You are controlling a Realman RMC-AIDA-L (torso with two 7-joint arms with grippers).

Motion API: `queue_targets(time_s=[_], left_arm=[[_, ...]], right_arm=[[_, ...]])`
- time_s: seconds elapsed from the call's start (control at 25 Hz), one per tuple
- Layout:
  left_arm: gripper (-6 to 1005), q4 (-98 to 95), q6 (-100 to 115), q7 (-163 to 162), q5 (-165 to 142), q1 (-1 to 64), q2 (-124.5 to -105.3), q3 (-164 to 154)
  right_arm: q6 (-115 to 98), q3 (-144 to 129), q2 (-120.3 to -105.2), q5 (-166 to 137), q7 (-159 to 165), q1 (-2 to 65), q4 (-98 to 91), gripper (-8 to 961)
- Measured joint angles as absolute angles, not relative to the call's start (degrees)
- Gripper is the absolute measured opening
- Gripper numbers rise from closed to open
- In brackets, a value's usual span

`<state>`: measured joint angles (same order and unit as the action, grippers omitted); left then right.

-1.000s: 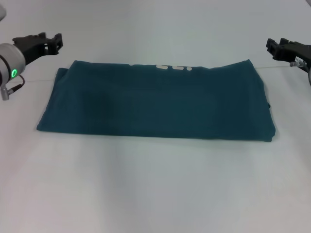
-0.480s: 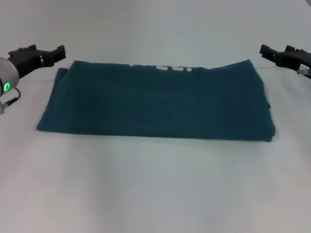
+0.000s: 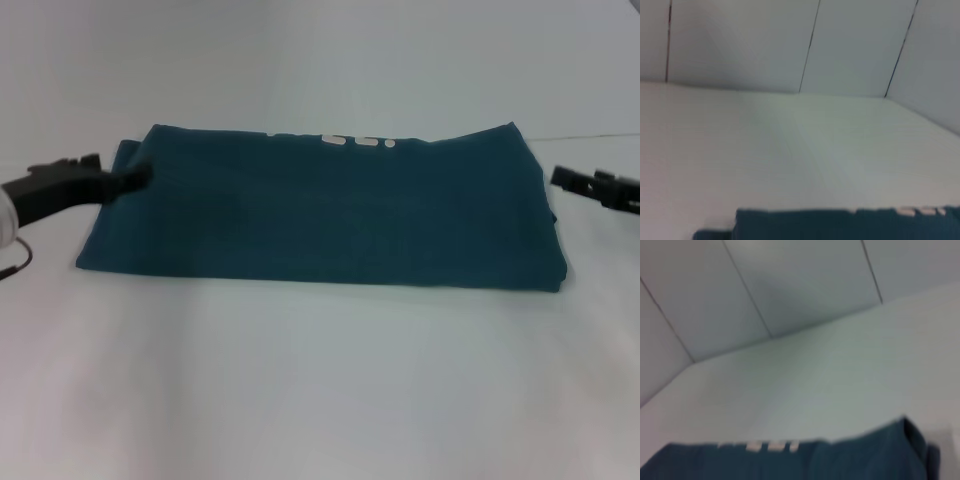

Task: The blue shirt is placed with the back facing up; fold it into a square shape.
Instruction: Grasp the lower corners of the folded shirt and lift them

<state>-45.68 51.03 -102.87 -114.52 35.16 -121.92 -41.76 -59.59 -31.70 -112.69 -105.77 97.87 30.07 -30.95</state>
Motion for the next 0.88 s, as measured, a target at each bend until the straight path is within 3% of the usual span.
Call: queue_targets(time_s=[0.16, 0.44, 0.6, 0.88], left_arm=[[827, -46.3, 50.9, -104.5, -117.5, 33.8, -122.09, -41.4], [827, -46.4, 49.7, -106.8, -119.9, 33.3, -121.59, -40.5], [826, -46.4, 49.5, -110.2, -123.6, 33.5, -121.41, -40.4], [826, -46.1, 47.8, -113.9, -127.1, 33.5, -121.26, -39.7]], right_arm=[[-65.4, -31.6, -111.42, -107.7, 102.9, 27.9, -32.2, 872], [-71.7, -31.5, -110.52, -108.5, 110.0, 25.0, -36.6, 868], [-73.0, -31.3, -109.29, -112.7, 115.8, 25.4, -36.9, 867], [-73.6, -31.6, -108.87, -118.8, 123.1, 27.7, -37.1, 867]])
